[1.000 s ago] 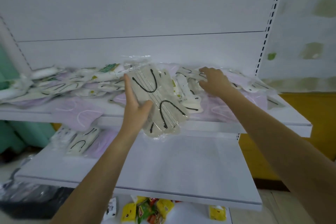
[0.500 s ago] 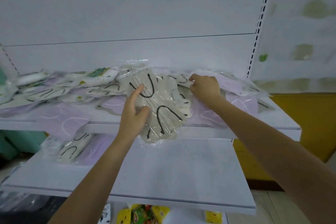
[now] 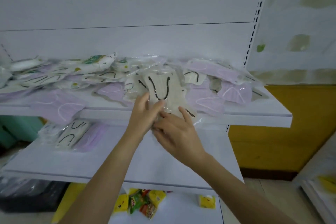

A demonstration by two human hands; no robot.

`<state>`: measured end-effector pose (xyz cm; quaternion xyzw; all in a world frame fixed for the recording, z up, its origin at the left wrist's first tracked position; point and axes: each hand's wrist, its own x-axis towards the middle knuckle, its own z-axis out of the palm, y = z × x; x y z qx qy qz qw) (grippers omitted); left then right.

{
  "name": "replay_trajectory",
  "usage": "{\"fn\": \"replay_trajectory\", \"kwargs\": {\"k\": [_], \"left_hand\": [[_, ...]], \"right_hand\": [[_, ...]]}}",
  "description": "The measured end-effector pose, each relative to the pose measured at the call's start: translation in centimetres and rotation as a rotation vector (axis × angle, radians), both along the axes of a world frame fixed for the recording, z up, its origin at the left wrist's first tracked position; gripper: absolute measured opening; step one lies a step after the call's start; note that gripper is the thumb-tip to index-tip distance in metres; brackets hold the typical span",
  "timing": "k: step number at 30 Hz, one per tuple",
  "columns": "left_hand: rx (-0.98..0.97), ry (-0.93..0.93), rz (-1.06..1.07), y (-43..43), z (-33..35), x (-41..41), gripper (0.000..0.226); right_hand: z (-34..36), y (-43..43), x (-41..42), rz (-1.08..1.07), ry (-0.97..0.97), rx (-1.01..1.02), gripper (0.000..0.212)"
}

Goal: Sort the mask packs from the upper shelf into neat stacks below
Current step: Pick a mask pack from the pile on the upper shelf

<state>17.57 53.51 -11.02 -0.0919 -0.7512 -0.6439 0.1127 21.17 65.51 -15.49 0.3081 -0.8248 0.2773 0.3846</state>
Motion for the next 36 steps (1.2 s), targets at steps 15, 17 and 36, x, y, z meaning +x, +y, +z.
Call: {"fn": "replay_trajectory", "kwargs": {"k": [15, 17, 36], "left_hand": [[-0.028, -0.074, 0.045, -17.0, -2.9, 6.9, 0.073], [-0.056, -0.107, 0.045, -20.1, -4.2, 7.8, 0.068], [-0.164, -0.779, -0.027, -38.2, -18.4, 3.8, 0.043]], "right_hand": [[1.5, -13.7, 1.6, 0.261, -0.651, -0.365, 0.071], [0.1, -17.1, 2.1, 0.284, -0.701, -0.352, 0.071], [-16.8, -35.9, 0.8, -0.133, -1.440, -0.885, 0.055]]}}
